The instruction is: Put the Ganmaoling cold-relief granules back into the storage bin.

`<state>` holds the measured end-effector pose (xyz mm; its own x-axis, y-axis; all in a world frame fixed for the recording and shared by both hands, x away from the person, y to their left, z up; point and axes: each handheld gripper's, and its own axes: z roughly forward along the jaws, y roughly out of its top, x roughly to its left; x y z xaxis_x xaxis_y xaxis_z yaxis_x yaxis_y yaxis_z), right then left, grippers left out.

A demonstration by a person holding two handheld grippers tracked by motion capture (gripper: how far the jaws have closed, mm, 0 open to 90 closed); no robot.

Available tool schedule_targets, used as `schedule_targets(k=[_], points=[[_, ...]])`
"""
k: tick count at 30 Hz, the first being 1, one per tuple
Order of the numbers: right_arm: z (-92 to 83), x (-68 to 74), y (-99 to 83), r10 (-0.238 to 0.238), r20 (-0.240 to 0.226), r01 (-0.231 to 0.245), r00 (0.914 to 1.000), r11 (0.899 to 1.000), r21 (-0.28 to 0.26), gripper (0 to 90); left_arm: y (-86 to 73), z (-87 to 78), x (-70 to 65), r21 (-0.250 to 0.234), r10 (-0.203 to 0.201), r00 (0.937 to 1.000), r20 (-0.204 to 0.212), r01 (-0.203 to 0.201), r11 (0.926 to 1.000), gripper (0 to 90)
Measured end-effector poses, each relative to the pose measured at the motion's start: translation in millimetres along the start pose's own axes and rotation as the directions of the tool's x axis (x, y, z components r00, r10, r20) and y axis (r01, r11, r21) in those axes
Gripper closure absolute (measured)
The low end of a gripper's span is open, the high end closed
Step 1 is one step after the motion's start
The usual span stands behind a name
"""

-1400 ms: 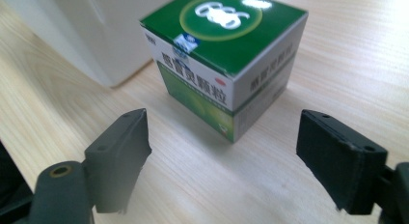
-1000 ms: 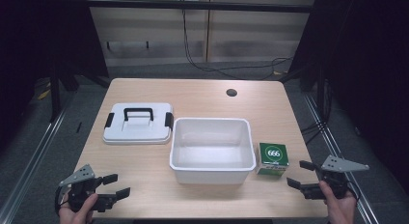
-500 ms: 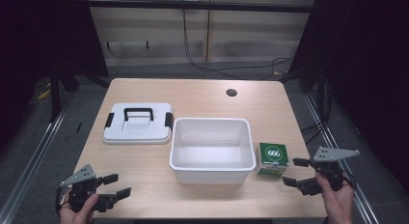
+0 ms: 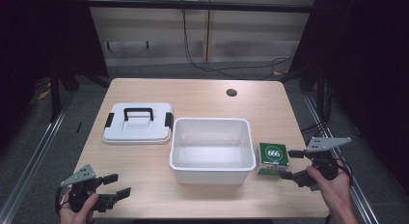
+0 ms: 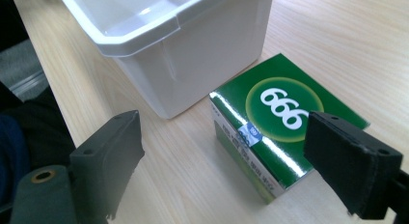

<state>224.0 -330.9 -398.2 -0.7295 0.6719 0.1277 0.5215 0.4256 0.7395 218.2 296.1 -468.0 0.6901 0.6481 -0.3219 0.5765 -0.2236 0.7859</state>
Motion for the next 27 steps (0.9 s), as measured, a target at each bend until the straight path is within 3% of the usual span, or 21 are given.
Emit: schedule_targets(k=[5,16,25,27], points=[[-0.6,-5.1,9.6,-0.025,-0.043,0.025,0.9987,1.000,0.003,13.2,0.0,0.0,0.2,0.001,0.000,1.0000,-0.001,0.000,1.0000,19.3],[6.7,-12.2,32.2,-0.097,-0.055,0.101,0.9937,0.992,0.074,13.3,-0.1,-0.1,0.3,-0.002,-0.002,1.0000,0.001,0.002,1.0000,19.3],[11.2,-18.6,46.8,-0.080,-0.091,0.091,0.9926,0.988,0.122,13.9,0.0,-0.2,0.4,-0.001,-0.002,1.0000,0.002,0.002,1.0000,19.3],[13.7,-19.4,48.4,-0.093,-0.060,0.101,0.9938,0.984,0.148,13.9,0.0,-0.2,0.4,-0.002,-0.003,1.0000,0.002,0.003,1.0000,19.3]])
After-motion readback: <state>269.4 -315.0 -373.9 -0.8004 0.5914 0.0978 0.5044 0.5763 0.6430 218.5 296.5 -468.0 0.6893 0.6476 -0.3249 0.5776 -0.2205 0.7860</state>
